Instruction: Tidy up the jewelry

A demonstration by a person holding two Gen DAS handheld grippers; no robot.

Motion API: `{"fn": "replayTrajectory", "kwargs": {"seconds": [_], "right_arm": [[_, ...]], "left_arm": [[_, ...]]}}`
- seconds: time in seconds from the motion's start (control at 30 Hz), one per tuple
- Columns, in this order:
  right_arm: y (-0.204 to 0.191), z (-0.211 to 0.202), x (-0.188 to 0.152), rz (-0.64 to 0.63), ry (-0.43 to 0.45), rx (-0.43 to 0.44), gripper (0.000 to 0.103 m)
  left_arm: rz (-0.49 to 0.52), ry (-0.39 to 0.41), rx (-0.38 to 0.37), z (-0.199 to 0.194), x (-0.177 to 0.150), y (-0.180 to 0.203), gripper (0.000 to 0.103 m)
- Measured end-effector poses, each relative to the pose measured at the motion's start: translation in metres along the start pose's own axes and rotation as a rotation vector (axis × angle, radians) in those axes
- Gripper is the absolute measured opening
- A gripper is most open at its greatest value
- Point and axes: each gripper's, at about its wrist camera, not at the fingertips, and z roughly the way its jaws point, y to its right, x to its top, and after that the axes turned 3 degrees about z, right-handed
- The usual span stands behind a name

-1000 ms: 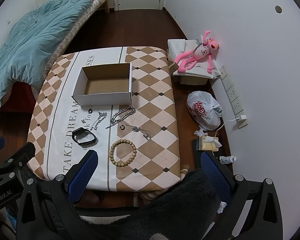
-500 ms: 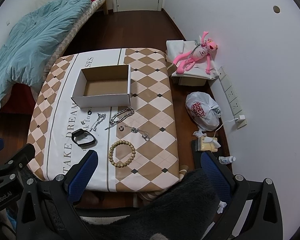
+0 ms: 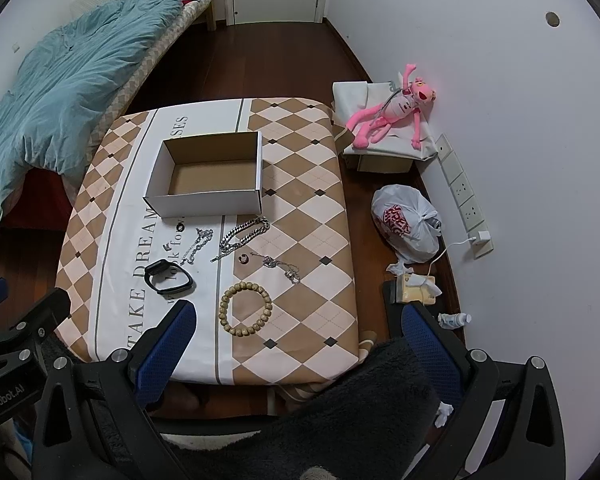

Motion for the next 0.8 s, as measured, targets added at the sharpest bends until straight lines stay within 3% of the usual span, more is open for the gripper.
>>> {"fn": "replayTrajectory", "kwargs": {"seconds": [0.8], "right_arm": [[0.001,-0.009,0.012,0.001,0.009,0.004,0.103]], "left_arm": [[0.001,0.007,0.001,-0.001,-0.002,0.000,0.103]]}}
